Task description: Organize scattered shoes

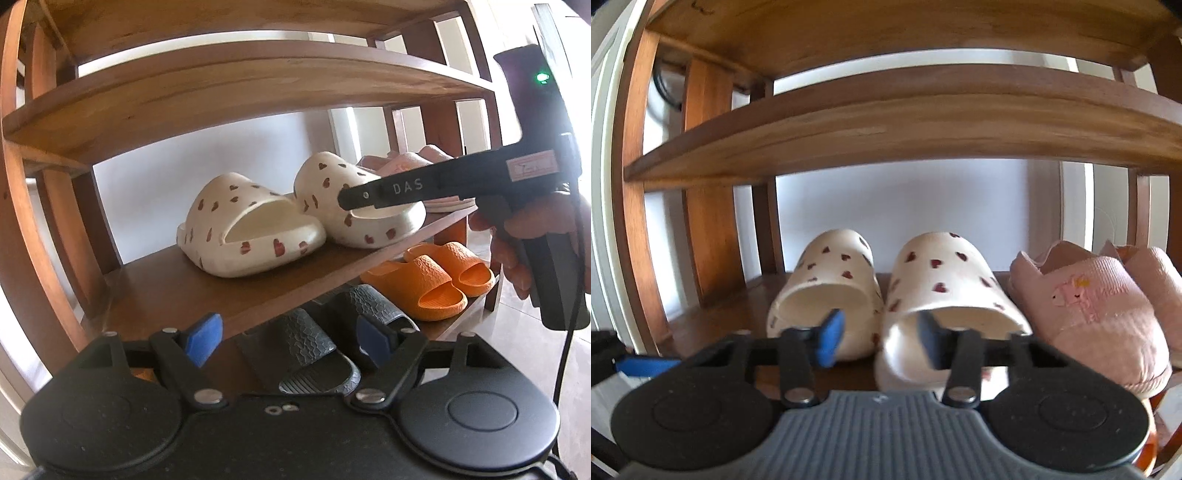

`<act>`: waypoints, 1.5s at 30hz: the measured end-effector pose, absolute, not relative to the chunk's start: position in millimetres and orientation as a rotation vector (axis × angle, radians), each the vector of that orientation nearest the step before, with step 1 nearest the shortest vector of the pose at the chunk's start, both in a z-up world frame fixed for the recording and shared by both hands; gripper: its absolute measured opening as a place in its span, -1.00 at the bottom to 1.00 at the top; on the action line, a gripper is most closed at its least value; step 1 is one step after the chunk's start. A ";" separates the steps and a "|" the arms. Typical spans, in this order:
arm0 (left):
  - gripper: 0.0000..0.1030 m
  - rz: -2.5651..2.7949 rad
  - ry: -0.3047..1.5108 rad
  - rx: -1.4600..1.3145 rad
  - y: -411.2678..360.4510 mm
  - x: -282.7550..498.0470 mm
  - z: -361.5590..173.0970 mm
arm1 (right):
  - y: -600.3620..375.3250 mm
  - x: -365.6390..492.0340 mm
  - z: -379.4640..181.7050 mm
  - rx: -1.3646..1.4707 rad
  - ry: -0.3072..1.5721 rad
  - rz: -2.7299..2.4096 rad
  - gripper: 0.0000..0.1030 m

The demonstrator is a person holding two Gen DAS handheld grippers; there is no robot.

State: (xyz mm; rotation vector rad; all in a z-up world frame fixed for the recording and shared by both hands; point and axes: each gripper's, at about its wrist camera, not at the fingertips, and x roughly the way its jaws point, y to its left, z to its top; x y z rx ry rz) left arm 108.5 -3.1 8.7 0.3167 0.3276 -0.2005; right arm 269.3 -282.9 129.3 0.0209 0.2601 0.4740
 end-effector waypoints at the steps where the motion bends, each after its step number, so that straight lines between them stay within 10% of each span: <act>1: 0.56 -0.200 0.330 0.317 -4.1 108.3 8.4 | -283.8 272.3 128.9 0.021 0.260 0.463 -0.39; 11: 0.56 -0.204 0.327 0.331 -12.2 103.9 10.3 | -278.5 300.4 129.8 0.032 0.313 0.440 -0.31; 22: 0.58 -0.043 0.303 0.245 -30.2 125.5 31.8 | -309.8 240.9 135.6 0.129 0.252 0.340 0.81; 45: 0.66 0.161 0.559 0.047 -71.2 128.1 -59.4 | -353.0 186.4 36.2 0.101 0.469 0.084 0.98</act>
